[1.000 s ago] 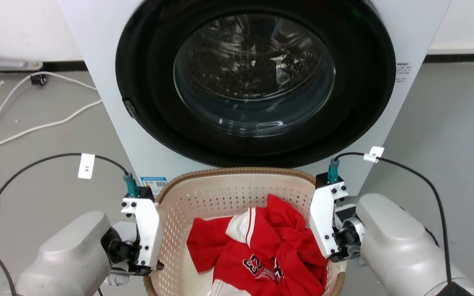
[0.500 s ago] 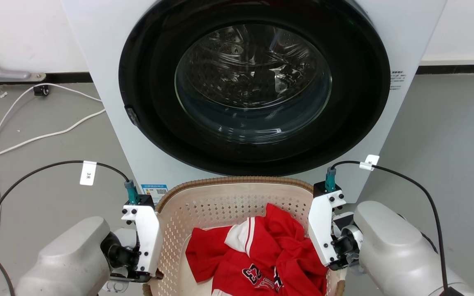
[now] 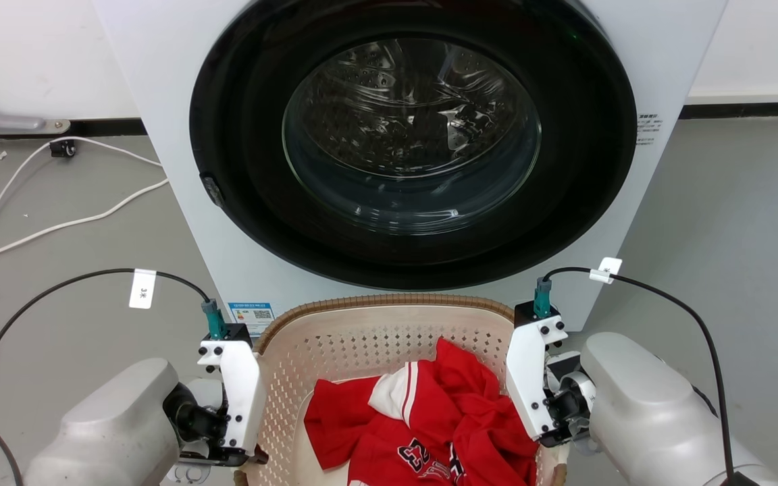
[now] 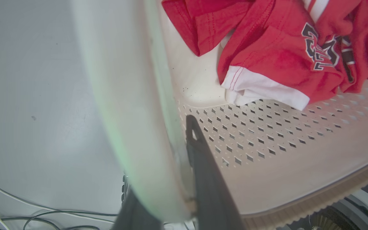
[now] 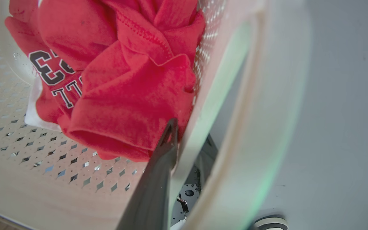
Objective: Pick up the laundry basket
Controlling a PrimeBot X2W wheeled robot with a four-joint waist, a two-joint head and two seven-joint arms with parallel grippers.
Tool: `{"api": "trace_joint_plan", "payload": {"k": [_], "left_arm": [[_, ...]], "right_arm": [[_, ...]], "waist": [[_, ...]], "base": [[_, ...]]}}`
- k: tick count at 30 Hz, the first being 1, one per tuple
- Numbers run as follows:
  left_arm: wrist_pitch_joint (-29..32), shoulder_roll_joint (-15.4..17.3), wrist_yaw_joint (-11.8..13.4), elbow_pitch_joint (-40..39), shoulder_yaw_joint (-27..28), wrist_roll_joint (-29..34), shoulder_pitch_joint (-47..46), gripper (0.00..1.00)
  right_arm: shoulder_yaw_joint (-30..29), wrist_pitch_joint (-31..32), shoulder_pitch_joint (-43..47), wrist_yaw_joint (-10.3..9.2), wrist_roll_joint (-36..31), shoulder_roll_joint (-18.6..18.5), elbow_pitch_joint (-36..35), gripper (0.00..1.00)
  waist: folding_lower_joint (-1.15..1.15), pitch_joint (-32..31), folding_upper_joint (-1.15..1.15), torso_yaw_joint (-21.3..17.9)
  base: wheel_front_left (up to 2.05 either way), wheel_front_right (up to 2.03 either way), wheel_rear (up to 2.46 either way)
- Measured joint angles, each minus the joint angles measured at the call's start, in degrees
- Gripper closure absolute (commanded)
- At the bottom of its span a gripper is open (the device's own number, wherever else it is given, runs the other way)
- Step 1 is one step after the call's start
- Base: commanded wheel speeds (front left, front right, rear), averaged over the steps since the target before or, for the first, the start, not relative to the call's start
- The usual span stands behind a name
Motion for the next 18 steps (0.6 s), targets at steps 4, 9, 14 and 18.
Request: {"api": "trace_joint_plan", "payload": {"k": [4,9,14,18], "left_arm": [[0.3,0.0,0.0,0.1,0.0,0.0,0.0,1.00],[0.3,0.0,0.0,0.1,-0.1,0.0,-0.1,1.00],[0.5,-0.1,0.0,0.2,-0.1,0.0,-0.3,1.00],[0.5,-0.2,0.0,0.3,-0.1,0.0,-0.4,1.00]], "right_arm": [[0.3,0.2,-0.2,0.00,0.5,0.0,0.1,1.00],[0.6,0.2,-0.3,0.00,1.0,0.0,0.2,1.00],[1.0,0.2,-0.4,0.00,1.5,0.0,0.4,1.00],[1.2,0.2,-0.7,0.00,1.9,0.0,0.7,1.00]], "waist": [[0.00,0.2,0.00,0.0],[0.00,0.4,0.00,-0.1],[0.00,0.4,0.00,-0.1],[0.00,0.4,0.00,-0.1]], "base": [[0.00,0.00,0.00],[0.00,0.00,0.00],[0.00,0.00,0.00],[0.00,0.00,0.00]]}}
